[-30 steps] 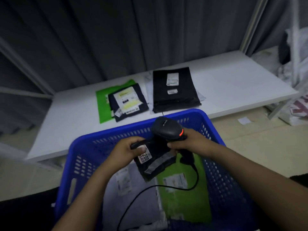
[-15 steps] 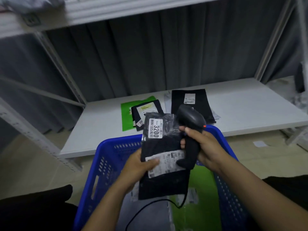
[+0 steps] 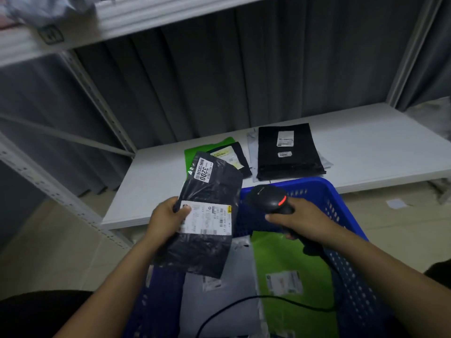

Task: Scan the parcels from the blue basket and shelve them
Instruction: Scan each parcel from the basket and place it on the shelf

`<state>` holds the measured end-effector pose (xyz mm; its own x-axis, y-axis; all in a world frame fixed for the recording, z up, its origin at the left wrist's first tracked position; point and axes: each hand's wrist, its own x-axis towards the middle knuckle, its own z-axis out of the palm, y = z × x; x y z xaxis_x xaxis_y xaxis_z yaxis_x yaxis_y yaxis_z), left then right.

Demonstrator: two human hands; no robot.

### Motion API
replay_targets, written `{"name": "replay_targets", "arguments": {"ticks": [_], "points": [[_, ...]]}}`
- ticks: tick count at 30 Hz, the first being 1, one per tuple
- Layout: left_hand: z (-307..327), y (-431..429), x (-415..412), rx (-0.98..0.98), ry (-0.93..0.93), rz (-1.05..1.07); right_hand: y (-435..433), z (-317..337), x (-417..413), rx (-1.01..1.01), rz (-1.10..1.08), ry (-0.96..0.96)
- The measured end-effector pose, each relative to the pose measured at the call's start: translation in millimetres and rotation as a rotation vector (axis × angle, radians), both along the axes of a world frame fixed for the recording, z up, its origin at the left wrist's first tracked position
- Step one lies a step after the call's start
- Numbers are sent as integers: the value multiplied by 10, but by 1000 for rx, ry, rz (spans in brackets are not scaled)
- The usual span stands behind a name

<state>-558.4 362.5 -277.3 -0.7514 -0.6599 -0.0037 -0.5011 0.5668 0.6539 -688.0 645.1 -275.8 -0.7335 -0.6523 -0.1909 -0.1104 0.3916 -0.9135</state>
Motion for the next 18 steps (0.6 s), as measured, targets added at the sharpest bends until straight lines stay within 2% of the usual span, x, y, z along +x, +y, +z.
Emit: {"name": "replay_targets", "arguments": {"ticks": [4, 9, 18], "points": [[91, -240, -10, -78, -86, -42, -21, 44, 65, 131, 133, 118], [153, -282, -24, -173, -171, -163, -31, 60, 99, 238, 228, 161], [131, -263, -67, -193, -189, -220, -41, 20, 85, 293, 294, 187]]}}
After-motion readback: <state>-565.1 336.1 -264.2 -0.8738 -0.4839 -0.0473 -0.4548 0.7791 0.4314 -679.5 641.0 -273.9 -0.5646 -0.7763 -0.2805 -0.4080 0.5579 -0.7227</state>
